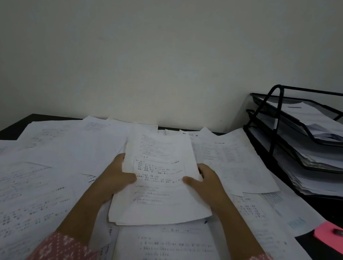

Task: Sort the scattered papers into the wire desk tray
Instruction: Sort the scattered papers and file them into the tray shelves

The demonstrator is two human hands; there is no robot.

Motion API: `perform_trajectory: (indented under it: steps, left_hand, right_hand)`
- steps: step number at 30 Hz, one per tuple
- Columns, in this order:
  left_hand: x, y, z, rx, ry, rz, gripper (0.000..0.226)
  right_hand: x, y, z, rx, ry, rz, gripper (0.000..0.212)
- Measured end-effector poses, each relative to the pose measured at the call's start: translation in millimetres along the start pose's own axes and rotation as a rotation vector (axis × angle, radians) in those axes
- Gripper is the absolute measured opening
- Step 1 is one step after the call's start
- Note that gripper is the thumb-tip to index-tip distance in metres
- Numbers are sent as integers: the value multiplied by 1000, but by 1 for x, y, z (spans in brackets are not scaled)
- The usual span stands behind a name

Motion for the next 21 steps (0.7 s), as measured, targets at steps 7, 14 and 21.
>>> perform_trajectory:
  steps: [7, 14, 21]
  left_hand:
    - [16, 7, -8, 52, 15, -82, 43]
    - [50, 2, -9, 38, 137, 169, 66]
    - [49, 1, -10, 56, 99, 134, 67]
  right_hand:
    - [-12, -2, 3, -93, -40, 149, 39]
    - [27, 9, 16, -73, 136, -498, 53]
    - [35, 28, 17, -200, -150, -766, 95]
Point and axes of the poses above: each hand's wrist, its own z-axis towards the middle knuckle, its own x-axis out of the back of the hand, y = z × x, the point moved 3 cm from there along z, towards the middle knuckle, and after that the axes turned 6 degrees about x, right-handed, at the moved point
